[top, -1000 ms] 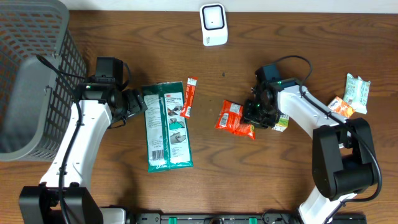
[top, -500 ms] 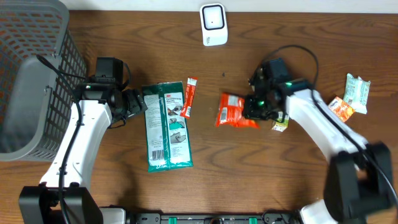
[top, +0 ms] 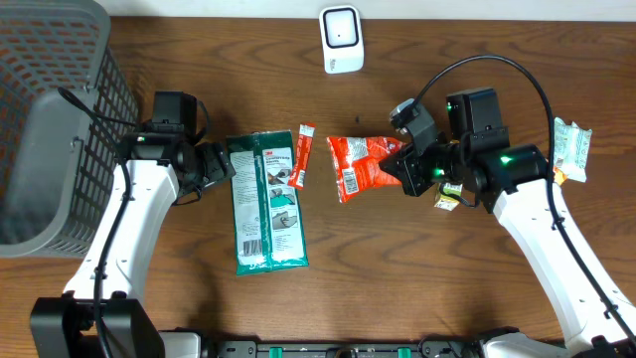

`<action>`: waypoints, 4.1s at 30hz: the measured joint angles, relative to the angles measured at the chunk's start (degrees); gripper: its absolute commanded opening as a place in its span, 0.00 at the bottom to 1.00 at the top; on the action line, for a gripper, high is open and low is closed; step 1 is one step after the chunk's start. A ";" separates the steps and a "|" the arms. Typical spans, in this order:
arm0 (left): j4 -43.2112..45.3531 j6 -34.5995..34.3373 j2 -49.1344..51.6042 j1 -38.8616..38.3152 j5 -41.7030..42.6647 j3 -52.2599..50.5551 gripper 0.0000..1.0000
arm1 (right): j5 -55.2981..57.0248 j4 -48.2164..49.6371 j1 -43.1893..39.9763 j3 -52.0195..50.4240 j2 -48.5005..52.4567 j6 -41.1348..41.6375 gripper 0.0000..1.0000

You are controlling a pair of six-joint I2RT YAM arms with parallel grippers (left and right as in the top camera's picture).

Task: Scan the item barcode
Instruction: 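Lift the red bag with the right gripper toward the scanner, then hold the red bag under the white scanner with the right gripper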

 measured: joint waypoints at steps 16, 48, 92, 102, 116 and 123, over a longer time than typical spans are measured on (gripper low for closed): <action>-0.07 0.00 0.00 -0.02 0.00 0.00 0.90 | 14.10 -19.43 0.00 38.23 7.61 -0.15 0.01; 0.02 0.00 0.00 0.00 0.00 0.00 0.90 | 64.19 43.19 13.31 62.45 58.99 -52.02 0.01; -0.02 0.00 0.00 0.00 0.02 0.00 0.90 | 78.58 55.19 17.05 61.42 72.04 -74.55 0.01; 0.02 0.00 0.00 0.00 0.00 0.00 0.90 | 80.98 44.41 19.28 61.40 72.00 -68.37 0.01; 0.00 0.00 0.00 0.00 0.02 0.00 0.90 | 81.46 49.75 19.26 61.22 72.00 -67.45 0.01; 0.00 0.00 0.00 0.00 0.02 0.00 0.90 | 81.22 61.83 19.21 61.02 71.89 -71.65 0.01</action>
